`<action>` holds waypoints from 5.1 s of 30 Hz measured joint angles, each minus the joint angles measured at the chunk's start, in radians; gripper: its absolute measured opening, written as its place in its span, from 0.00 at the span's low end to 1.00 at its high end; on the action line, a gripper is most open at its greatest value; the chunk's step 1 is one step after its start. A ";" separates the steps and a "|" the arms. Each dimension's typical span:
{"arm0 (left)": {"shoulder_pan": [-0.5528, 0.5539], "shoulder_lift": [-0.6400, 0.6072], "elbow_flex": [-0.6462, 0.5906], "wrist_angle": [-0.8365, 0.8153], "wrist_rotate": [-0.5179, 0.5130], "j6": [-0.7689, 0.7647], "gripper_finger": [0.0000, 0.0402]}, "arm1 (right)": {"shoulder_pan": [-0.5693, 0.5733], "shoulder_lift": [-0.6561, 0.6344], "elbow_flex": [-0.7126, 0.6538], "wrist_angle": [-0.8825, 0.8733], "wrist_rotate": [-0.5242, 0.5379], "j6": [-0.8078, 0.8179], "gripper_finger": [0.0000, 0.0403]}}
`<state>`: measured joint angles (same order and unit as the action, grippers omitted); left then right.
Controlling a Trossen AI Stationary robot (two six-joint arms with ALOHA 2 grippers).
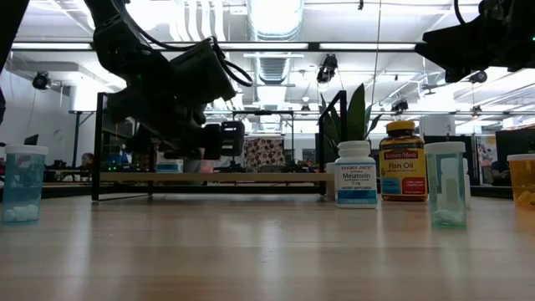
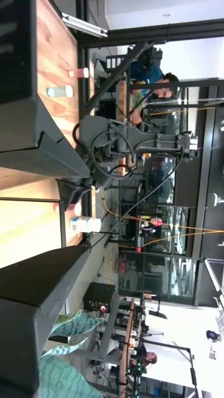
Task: Pick and place medicine bottles onto shelf by color
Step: Put the left pink medicine bottle on the shelf, then put the white medicine bottle on the shelf
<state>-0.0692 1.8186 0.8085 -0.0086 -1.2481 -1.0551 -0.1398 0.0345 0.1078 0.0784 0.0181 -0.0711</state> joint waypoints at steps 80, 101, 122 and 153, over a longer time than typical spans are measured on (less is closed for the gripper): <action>-0.162 -0.987 -0.181 0.176 0.944 1.532 0.40 | 0.339 1.145 0.994 -0.629 -0.128 0.338 0.45; -0.162 -0.992 -0.186 0.169 0.940 1.507 0.40 | 0.327 1.475 1.133 -0.900 0.052 0.337 0.59; -0.162 -0.996 -0.196 0.172 0.924 1.507 0.40 | 0.312 1.590 1.127 -0.907 0.219 0.337 0.66; -0.162 -1.002 -0.216 0.181 0.924 1.515 0.40 | 0.343 1.603 1.241 -0.949 0.056 0.343 0.44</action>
<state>-0.2314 0.8169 0.5928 0.1722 -0.3237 0.4603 0.2028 1.6379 1.3491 -0.8707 0.0738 0.2718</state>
